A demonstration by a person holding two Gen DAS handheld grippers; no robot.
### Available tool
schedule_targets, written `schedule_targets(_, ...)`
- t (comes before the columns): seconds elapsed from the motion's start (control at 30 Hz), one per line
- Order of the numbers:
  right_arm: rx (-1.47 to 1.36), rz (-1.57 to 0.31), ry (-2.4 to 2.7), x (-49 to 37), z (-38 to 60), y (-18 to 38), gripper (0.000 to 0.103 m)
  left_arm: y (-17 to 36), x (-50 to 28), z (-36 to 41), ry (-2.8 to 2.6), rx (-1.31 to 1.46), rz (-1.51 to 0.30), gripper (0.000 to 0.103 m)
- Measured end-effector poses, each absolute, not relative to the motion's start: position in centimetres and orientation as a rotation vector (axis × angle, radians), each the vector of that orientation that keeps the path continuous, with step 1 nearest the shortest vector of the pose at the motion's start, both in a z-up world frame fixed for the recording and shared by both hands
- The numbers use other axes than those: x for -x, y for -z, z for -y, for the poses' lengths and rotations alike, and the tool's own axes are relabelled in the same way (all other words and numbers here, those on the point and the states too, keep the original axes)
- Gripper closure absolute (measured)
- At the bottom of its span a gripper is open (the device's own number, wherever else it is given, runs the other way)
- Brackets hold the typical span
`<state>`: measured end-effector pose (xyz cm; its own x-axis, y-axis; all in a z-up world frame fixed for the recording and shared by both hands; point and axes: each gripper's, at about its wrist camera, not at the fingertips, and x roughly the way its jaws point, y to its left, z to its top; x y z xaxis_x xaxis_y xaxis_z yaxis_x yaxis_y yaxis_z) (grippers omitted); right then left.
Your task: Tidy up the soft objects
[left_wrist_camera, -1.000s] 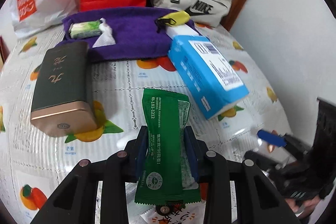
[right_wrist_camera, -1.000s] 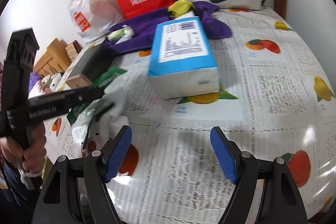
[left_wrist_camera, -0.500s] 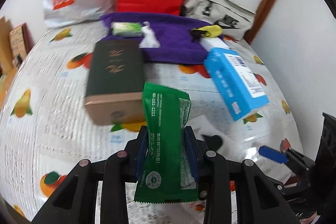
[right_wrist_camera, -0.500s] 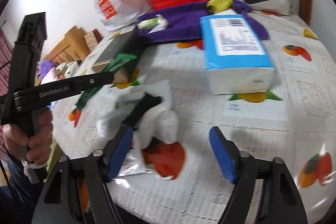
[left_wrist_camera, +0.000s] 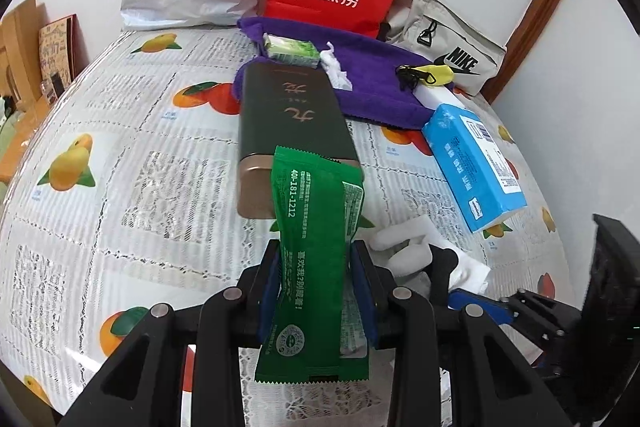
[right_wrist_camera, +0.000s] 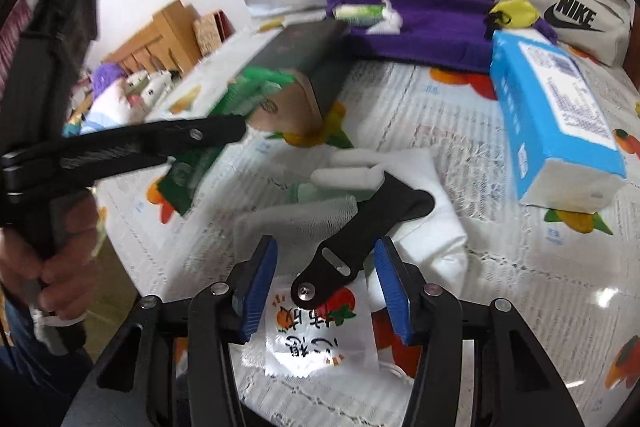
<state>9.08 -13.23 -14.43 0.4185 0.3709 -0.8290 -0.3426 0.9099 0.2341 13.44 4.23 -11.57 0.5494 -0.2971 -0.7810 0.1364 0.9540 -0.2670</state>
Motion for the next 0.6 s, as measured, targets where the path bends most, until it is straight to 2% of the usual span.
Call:
schedule_targets(0.1, 0.008, -1.068, -0.419, -9.6, 12.8, 15.5, 0.053, 11.8, -13.4, -4.7, 0.263, 0.194, -0.955, 0.07)
schedule_targets(0.2, 0.021, -1.052, -0.399, -9.8, 12.6, 15.5, 0.069, 12.3, -13.5, -5.0, 0.266, 0.207, -0.967, 0.07)
schedule_targets(0.33, 0.034, -1.023, -0.411, -9.6, 13.0, 14.6, 0.085, 12.7, -13.6, -4.9, 0.267, 0.212, -0.978, 0.07)
schedule_targets(0.6, 0.008, -0.986, -0.422, -9.0, 14.3, 12.9, 0.09, 12.9, -13.5, -4.4, 0.261, 0.193, -0.99, 0.07)
